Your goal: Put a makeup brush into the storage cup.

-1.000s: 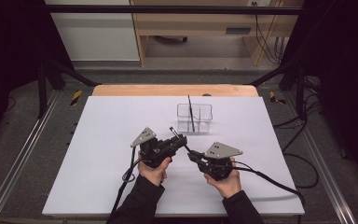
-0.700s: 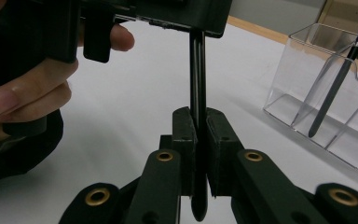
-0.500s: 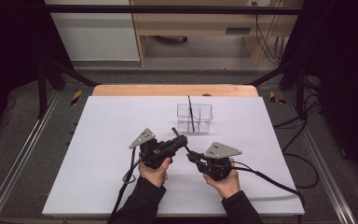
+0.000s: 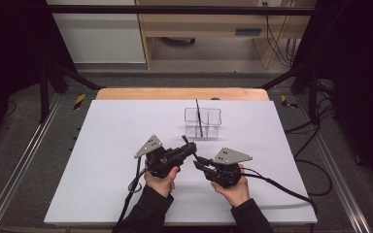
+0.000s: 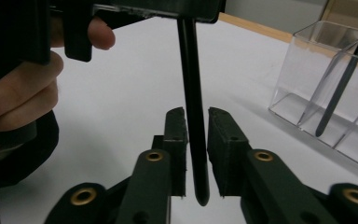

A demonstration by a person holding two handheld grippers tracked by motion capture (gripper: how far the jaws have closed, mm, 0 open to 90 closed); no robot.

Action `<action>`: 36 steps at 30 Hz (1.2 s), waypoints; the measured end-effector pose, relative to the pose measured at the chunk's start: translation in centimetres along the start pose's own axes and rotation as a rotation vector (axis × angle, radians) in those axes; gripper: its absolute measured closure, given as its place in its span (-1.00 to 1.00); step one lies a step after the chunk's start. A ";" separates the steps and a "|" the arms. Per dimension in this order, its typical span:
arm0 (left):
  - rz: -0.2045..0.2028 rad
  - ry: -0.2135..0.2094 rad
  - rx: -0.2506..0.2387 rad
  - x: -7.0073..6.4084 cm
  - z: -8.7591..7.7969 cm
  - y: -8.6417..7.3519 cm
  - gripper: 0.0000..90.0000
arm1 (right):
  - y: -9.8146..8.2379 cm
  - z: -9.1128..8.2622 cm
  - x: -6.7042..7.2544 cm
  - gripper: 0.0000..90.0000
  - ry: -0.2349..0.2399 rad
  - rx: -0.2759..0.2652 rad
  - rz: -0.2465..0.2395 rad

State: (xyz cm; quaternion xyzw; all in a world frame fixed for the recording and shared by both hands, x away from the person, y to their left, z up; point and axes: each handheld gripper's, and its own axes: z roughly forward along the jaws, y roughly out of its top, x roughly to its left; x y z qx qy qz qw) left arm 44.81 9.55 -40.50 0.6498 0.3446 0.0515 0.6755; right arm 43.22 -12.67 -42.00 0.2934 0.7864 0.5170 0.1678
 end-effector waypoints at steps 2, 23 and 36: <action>0.030 0.016 0.011 -0.2 -0.1 0.0 0.85 | 0.1 -0.1 0.0 0.64 -0.014 -0.004 -0.001; 0.144 0.060 0.119 -1.4 1.1 -0.5 0.85 | 0.6 -0.4 0.3 0.82 -0.009 -0.007 0.026; 0.150 0.059 0.140 -1.5 1.1 0.0 0.83 | 0.6 -0.5 0.4 0.88 0.007 -0.012 0.036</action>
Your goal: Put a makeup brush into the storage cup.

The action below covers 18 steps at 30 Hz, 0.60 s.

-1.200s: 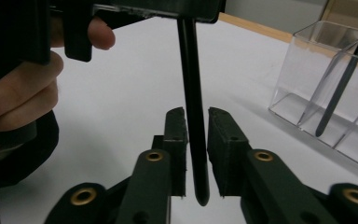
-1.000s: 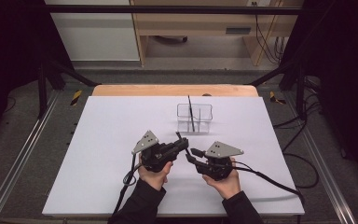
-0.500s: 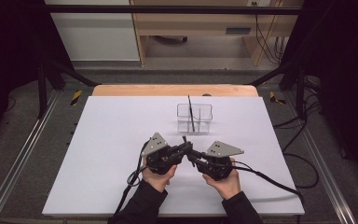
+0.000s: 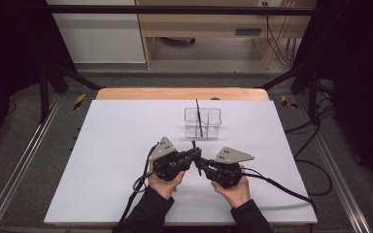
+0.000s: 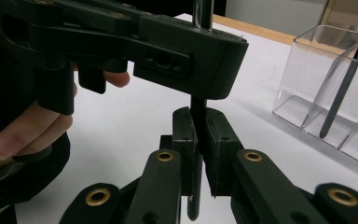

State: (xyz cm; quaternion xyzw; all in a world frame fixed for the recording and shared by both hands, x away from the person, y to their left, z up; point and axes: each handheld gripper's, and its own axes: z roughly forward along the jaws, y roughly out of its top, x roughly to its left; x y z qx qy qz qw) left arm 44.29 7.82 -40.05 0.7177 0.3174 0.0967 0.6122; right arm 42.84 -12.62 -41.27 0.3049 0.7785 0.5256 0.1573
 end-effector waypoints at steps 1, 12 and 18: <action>0.003 0.002 -0.004 0.0 0.0 0.1 0.81 | 0.0 0.0 0.0 0.88 0.001 -0.004 0.000; 0.044 0.035 0.012 0.6 -2.1 1.6 0.21 | 0.0 -0.3 -0.5 0.87 -0.028 0.000 0.009; 0.100 0.104 0.011 1.3 -3.6 1.9 -0.12 | 0.1 -0.6 -0.7 0.87 -0.043 -0.005 0.012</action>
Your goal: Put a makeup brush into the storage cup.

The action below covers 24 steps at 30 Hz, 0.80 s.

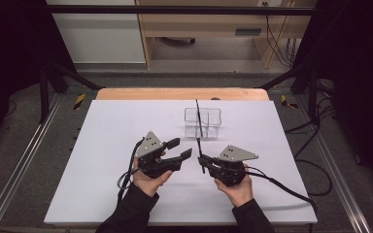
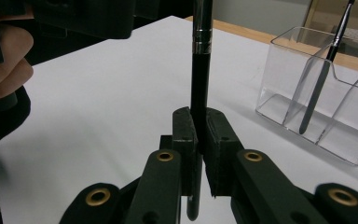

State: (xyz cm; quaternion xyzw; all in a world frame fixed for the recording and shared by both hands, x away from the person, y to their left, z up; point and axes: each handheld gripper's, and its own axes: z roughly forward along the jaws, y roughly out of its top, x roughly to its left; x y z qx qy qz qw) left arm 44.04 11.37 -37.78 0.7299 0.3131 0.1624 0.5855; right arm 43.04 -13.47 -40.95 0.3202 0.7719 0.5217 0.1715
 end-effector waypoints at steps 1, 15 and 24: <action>0.005 0.005 -0.001 0.2 -0.2 0.0 -0.15 | 0.0 0.0 0.0 0.88 -0.003 -0.001 0.000; 0.054 0.067 0.072 2.3 -3.0 -1.2 -0.62 | 0.2 -0.5 -0.3 0.87 -0.028 -0.027 0.011; 0.056 0.113 0.101 3.9 -4.9 -2.6 -0.70 | 0.8 -1.2 -0.9 0.87 -0.053 -0.057 0.018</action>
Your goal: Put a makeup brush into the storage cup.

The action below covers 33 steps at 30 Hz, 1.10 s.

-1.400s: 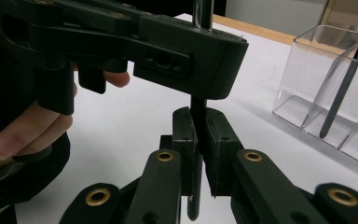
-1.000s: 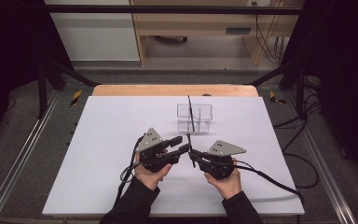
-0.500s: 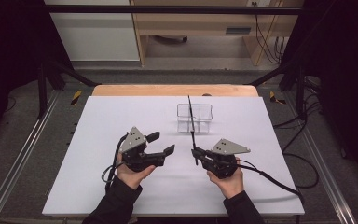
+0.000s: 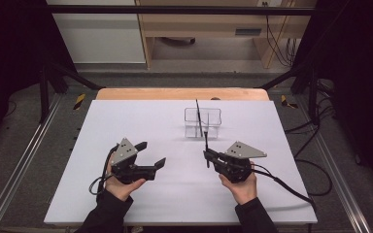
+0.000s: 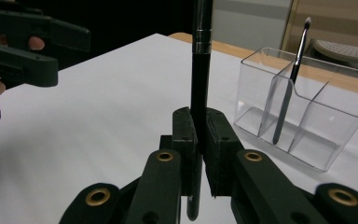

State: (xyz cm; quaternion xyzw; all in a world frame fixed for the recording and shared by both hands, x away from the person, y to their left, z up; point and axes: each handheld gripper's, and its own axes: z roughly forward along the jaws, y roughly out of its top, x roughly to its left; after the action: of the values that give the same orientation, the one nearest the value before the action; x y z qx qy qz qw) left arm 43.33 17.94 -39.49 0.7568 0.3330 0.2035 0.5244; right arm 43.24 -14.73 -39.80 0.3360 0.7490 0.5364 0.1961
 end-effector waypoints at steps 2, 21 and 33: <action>0.000 0.005 0.006 0.3 -0.3 -0.3 -0.71 | 0.2 -0.2 -0.2 0.87 -0.007 -0.009 0.001; -0.034 0.079 0.036 2.9 -2.7 -2.5 -0.75 | 2.2 0.1 -1.8 0.88 -0.065 -0.069 0.033; -0.043 0.097 0.062 3.8 -2.9 -3.5 -0.76 | 4.3 0.7 -2.4 0.87 -0.099 -0.100 0.046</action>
State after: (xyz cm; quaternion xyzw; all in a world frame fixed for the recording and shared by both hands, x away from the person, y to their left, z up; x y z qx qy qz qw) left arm 43.05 23.37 -41.83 0.7545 0.3802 0.2183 0.4884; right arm 46.64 -15.09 -36.22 0.3692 0.7026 0.5601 0.2372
